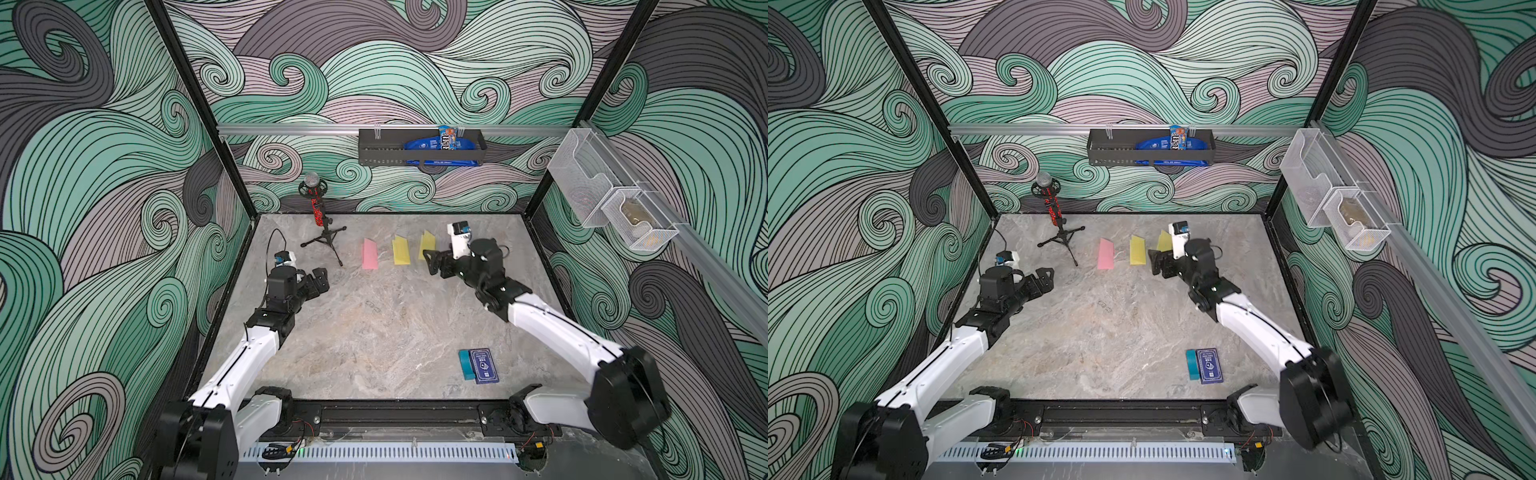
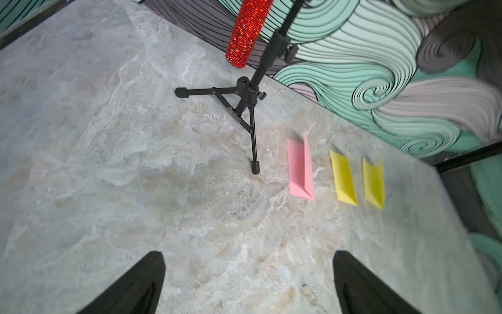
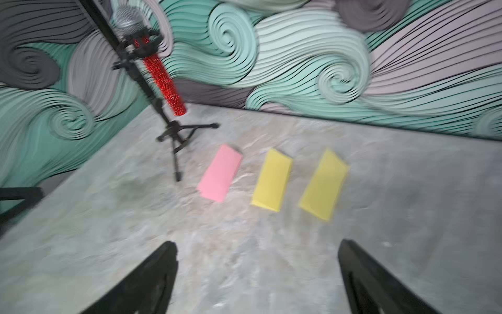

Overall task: Fold the square paper along the opposite sides
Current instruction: Reset both arms

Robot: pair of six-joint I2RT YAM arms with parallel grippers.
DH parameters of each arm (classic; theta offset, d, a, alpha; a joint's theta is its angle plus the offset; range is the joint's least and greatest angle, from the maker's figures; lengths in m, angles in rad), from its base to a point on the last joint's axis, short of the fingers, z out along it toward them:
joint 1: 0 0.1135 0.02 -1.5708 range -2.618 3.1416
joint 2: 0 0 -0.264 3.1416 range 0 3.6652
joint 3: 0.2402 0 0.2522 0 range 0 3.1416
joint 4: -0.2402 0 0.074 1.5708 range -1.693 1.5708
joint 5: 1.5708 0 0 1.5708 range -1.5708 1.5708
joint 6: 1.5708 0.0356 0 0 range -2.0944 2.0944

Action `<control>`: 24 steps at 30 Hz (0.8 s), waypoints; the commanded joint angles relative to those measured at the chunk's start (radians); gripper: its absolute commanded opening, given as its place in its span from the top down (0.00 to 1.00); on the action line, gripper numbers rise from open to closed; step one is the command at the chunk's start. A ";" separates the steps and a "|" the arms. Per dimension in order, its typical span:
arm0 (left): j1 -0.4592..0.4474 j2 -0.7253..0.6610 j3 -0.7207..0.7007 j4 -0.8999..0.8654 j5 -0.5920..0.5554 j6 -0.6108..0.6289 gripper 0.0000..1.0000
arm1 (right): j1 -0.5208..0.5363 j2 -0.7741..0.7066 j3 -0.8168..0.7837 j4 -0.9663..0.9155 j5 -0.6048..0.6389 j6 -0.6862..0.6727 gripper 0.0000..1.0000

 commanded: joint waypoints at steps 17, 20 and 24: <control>0.133 0.420 -0.241 1.040 0.056 0.359 0.01 | -0.454 0.437 -0.378 1.183 0.081 -0.129 0.00; 0.134 0.428 -0.264 1.100 0.053 0.356 0.01 | -0.439 0.443 -0.425 1.257 0.077 -0.139 0.00; 0.134 0.427 -0.265 1.099 0.053 0.355 0.01 | -0.436 0.388 -0.430 1.233 0.049 -0.116 0.00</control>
